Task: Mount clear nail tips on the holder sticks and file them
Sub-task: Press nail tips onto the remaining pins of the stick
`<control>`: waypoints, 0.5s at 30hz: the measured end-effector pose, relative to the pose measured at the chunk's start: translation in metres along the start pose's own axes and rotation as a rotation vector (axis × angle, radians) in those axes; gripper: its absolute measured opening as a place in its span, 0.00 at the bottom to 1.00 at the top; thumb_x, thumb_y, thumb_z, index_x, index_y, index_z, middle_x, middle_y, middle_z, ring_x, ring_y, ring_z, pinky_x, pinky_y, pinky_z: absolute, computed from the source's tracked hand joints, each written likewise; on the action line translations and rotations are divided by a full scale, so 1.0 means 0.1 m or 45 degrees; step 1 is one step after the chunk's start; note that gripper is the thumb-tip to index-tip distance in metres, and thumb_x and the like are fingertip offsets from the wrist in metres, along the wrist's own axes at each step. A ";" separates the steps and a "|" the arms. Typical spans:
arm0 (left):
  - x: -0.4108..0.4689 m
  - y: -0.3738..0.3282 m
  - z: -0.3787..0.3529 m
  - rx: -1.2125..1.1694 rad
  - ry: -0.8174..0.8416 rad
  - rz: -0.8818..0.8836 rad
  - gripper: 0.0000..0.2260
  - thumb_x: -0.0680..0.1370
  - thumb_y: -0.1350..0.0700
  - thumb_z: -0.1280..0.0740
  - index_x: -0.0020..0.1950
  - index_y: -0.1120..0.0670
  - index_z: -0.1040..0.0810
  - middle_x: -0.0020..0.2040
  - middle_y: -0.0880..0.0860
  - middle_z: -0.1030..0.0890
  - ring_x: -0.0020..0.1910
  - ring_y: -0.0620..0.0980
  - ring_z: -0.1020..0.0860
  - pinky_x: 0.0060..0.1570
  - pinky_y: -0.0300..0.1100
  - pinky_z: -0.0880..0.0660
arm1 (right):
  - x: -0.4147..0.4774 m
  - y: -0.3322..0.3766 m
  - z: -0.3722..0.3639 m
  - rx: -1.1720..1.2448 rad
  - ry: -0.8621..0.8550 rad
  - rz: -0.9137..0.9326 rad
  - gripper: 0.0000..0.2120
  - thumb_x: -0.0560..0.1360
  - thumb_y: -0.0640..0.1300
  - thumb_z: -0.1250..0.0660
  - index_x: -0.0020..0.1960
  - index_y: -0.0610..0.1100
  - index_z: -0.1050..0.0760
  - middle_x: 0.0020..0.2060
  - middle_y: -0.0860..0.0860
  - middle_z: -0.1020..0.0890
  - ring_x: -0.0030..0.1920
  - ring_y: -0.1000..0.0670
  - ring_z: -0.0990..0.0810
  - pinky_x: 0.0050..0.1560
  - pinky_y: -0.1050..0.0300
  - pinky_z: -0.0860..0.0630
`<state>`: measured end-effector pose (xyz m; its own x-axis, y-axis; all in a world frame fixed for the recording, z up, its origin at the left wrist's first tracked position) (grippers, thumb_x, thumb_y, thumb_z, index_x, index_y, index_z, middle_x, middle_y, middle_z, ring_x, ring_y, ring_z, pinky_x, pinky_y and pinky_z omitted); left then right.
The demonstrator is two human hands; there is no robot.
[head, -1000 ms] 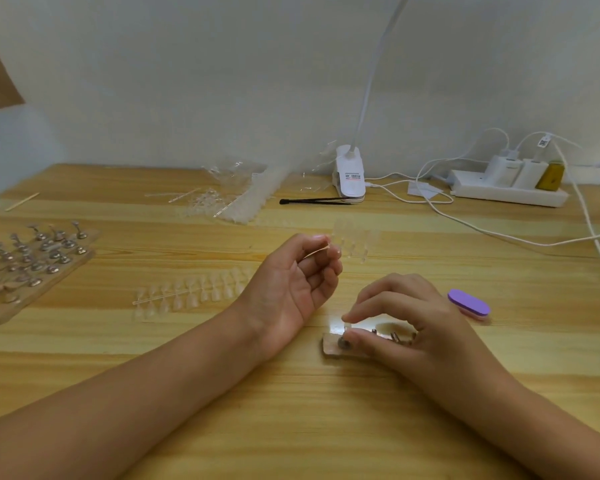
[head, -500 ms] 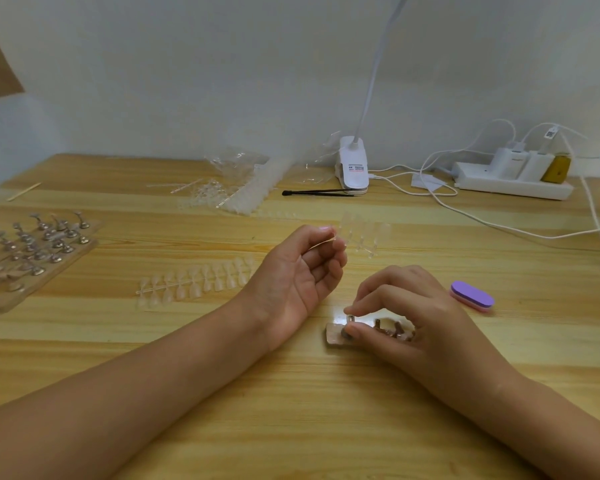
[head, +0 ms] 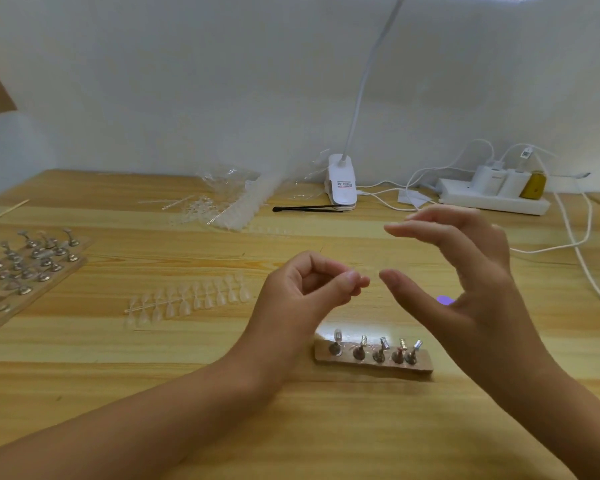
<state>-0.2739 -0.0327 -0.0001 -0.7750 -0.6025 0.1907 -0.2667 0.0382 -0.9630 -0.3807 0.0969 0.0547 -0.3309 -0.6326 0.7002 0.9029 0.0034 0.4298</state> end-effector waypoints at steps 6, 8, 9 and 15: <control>-0.08 -0.03 -0.09 0.078 0.034 0.024 0.06 0.74 0.53 0.26 0.44 0.53 0.20 0.47 0.50 0.14 0.51 0.47 0.16 0.53 0.37 0.22 | -0.03 -0.04 -0.01 -0.103 -0.025 0.040 0.08 0.72 0.54 0.29 0.47 0.50 0.19 0.59 0.57 0.28 0.61 0.49 0.32 0.61 0.39 0.33; -0.09 -0.04 -0.10 0.032 0.029 0.054 0.06 0.75 0.54 0.27 0.44 0.55 0.21 0.45 0.51 0.13 0.49 0.47 0.16 0.50 0.34 0.22 | -0.06 -0.01 0.00 -0.259 -0.059 0.179 0.06 0.73 0.52 0.29 0.44 0.49 0.19 0.59 0.56 0.28 0.62 0.47 0.31 0.63 0.47 0.37; -0.10 -0.03 -0.11 -0.002 0.019 0.081 0.08 0.74 0.53 0.27 0.43 0.56 0.21 0.45 0.52 0.13 0.48 0.47 0.15 0.49 0.34 0.22 | -0.08 0.02 -0.01 -0.372 -0.080 0.292 0.05 0.74 0.50 0.29 0.43 0.49 0.19 0.58 0.56 0.27 0.62 0.47 0.31 0.63 0.50 0.39; -0.09 -0.07 -0.11 0.154 0.053 -0.038 0.07 0.75 0.55 0.28 0.41 0.54 0.23 0.46 0.50 0.15 0.47 0.48 0.17 0.49 0.40 0.21 | -0.09 0.05 0.01 -0.100 0.002 0.087 0.05 0.71 0.55 0.31 0.41 0.56 0.20 0.56 0.62 0.24 0.62 0.52 0.30 0.62 0.51 0.38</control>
<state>-0.2708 -0.0189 0.0065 -0.7915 -0.5683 0.2249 -0.2208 -0.0773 -0.9723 -0.3732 0.1029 0.0512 -0.2672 -0.6344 0.7254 0.9421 -0.0138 0.3350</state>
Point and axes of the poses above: each hand's wrist, its own x-axis towards the middle knuckle, its own z-axis out of the back of the hand, y = z × x, the point moved 4 cm from there along x, towards the middle knuckle
